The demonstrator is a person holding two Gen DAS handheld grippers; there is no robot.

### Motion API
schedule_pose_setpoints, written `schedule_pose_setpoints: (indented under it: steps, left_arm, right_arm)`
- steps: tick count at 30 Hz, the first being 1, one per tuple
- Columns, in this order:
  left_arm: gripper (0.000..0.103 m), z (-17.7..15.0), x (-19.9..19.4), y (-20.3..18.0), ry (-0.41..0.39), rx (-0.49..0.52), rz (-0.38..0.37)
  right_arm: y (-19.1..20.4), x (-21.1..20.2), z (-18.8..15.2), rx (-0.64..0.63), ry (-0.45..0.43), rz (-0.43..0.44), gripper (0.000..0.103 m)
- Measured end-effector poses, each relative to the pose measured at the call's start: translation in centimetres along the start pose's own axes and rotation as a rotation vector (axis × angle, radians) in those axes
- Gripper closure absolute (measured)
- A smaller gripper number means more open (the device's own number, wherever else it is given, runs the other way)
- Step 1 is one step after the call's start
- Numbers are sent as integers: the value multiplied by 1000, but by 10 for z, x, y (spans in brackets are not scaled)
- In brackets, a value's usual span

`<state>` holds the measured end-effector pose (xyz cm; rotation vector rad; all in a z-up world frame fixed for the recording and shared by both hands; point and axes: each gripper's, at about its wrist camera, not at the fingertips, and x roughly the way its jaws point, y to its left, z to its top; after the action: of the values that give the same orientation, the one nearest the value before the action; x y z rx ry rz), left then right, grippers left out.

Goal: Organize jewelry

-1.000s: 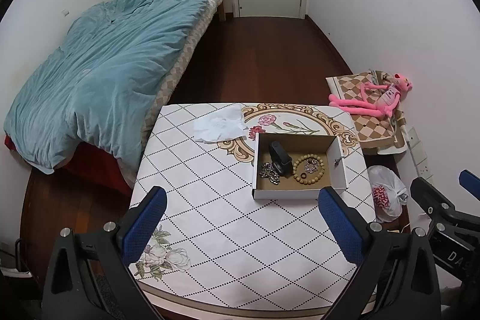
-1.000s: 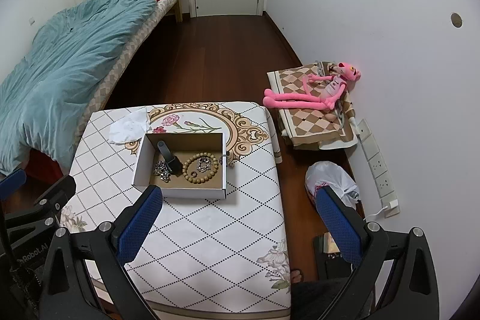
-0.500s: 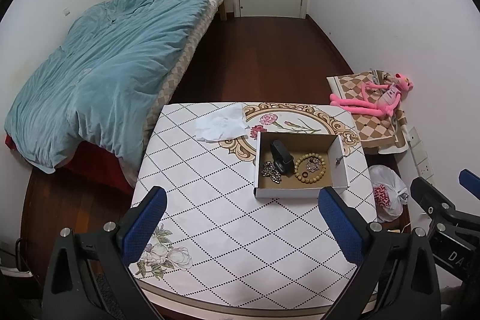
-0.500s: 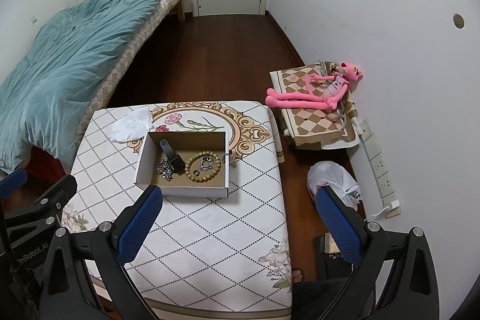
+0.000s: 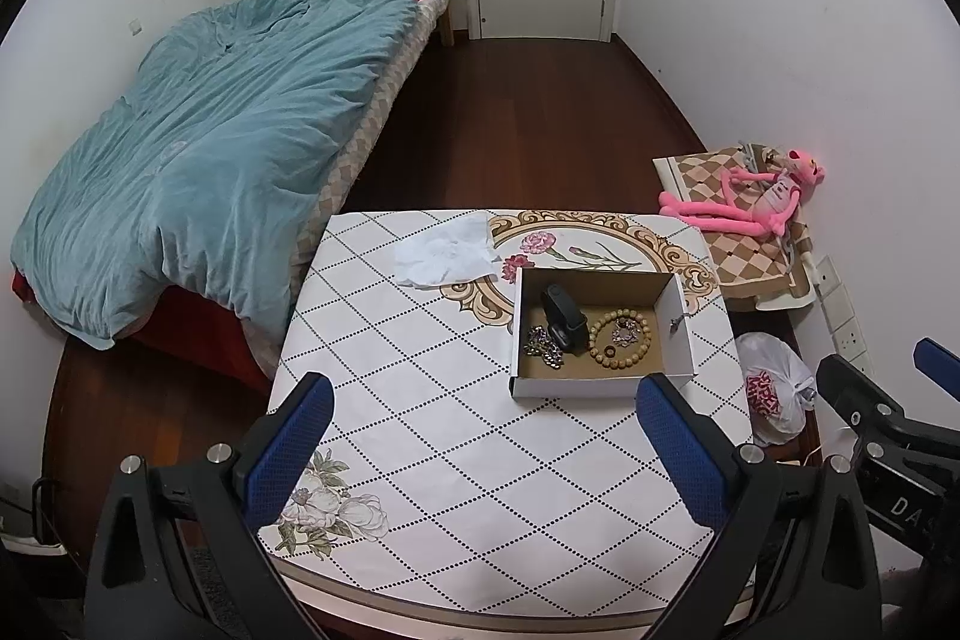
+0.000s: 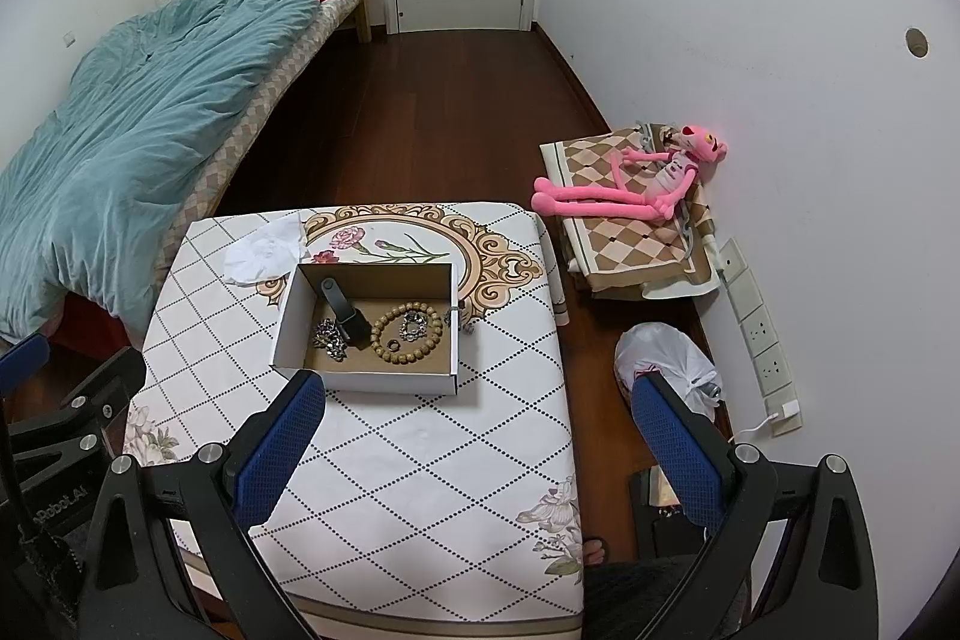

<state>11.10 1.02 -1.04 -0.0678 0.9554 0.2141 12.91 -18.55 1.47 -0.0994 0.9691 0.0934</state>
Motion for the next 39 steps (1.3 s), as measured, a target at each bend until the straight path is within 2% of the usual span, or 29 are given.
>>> schedule_pose_setpoints:
  steps: [39]
  left_arm:
    - [0,3,-11,-4,-11,8,0]
  right_arm:
    - [-4,-4,0,2,-3,3,0]
